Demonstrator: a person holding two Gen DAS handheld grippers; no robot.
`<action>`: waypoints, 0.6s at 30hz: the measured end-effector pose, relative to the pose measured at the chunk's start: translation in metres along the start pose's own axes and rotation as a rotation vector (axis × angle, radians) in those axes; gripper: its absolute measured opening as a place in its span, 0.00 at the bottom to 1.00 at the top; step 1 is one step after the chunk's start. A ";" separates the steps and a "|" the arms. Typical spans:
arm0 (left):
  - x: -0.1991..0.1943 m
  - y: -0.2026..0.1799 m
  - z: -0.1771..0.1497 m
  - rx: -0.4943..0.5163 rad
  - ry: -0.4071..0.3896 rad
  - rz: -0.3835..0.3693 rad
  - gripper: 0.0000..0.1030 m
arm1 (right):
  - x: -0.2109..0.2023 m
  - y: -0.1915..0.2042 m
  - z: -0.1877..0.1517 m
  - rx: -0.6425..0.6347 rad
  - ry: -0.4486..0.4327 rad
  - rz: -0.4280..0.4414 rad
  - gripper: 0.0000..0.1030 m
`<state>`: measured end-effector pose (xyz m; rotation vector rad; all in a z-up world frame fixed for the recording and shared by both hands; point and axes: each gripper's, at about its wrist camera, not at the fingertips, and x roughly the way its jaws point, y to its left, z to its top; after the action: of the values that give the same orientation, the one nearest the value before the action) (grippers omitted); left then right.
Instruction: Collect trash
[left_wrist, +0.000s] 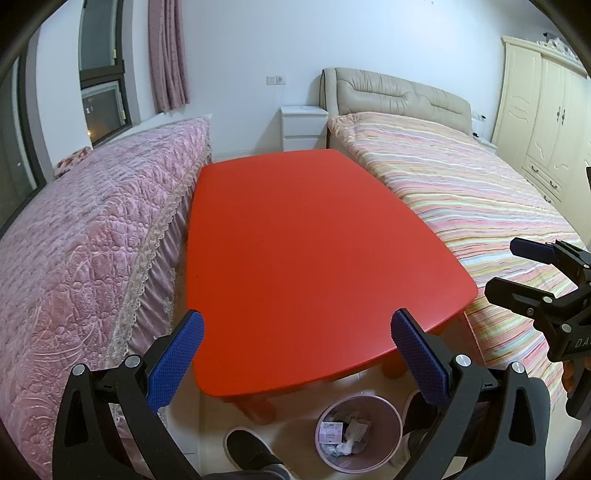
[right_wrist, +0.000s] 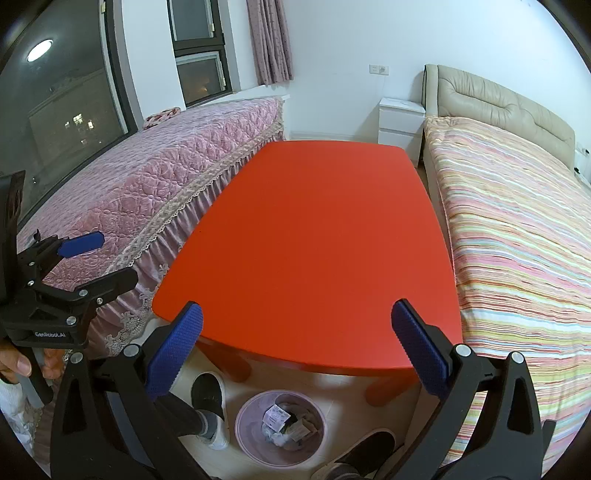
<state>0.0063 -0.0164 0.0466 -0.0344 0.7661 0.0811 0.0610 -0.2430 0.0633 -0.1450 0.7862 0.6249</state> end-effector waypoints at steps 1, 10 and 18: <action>0.000 0.000 0.000 0.001 0.000 -0.001 0.94 | 0.000 0.000 0.000 0.000 0.000 -0.001 0.97; 0.002 -0.001 0.000 0.001 0.003 -0.001 0.94 | 0.000 -0.001 -0.001 0.005 0.003 -0.003 0.97; 0.002 -0.001 0.000 -0.001 0.006 -0.002 0.94 | 0.000 0.000 -0.001 0.004 0.003 -0.003 0.97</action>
<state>0.0077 -0.0173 0.0454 -0.0363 0.7722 0.0798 0.0608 -0.2437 0.0627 -0.1441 0.7901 0.6201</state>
